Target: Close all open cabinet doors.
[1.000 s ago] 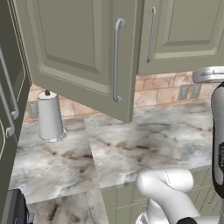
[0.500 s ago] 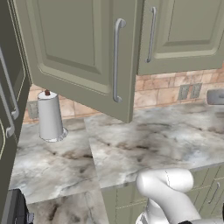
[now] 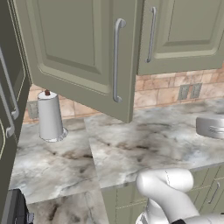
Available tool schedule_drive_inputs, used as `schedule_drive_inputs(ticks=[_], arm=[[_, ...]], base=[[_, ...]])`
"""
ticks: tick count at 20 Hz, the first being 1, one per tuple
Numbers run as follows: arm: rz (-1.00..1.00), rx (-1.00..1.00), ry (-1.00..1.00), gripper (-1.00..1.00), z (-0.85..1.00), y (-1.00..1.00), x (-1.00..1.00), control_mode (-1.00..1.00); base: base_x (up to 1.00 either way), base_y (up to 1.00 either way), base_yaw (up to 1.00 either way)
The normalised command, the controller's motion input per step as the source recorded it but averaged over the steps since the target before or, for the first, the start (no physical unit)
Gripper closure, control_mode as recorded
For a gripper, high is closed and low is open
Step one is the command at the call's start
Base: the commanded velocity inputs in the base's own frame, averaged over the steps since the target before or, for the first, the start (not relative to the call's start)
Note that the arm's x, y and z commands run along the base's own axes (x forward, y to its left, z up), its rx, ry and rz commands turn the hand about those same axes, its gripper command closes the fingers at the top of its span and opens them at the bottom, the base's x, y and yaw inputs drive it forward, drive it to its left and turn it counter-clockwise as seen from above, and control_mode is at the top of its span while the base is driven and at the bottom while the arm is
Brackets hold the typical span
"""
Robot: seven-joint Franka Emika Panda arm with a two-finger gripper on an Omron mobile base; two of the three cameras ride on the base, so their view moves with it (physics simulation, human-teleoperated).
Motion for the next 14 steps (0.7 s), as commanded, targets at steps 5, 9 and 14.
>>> schedule_drive_inputs(ticks=[5, 9, 14], arm=[[0.0, -0.05, -0.07, -1.0, 0.0, 0.72, -0.3, -1.0], [0.0, -0.05, -0.11, -1.0, 0.0, 0.66, -0.28, -1.0], [0.0, -0.05, -0.18, -1.0, 0.0, 0.57, -0.07, -1.0]], base=[[0.0, 0.0, 0.0], [0.0, 0.0, 0.0], [0.0, 0.0, 0.0]])
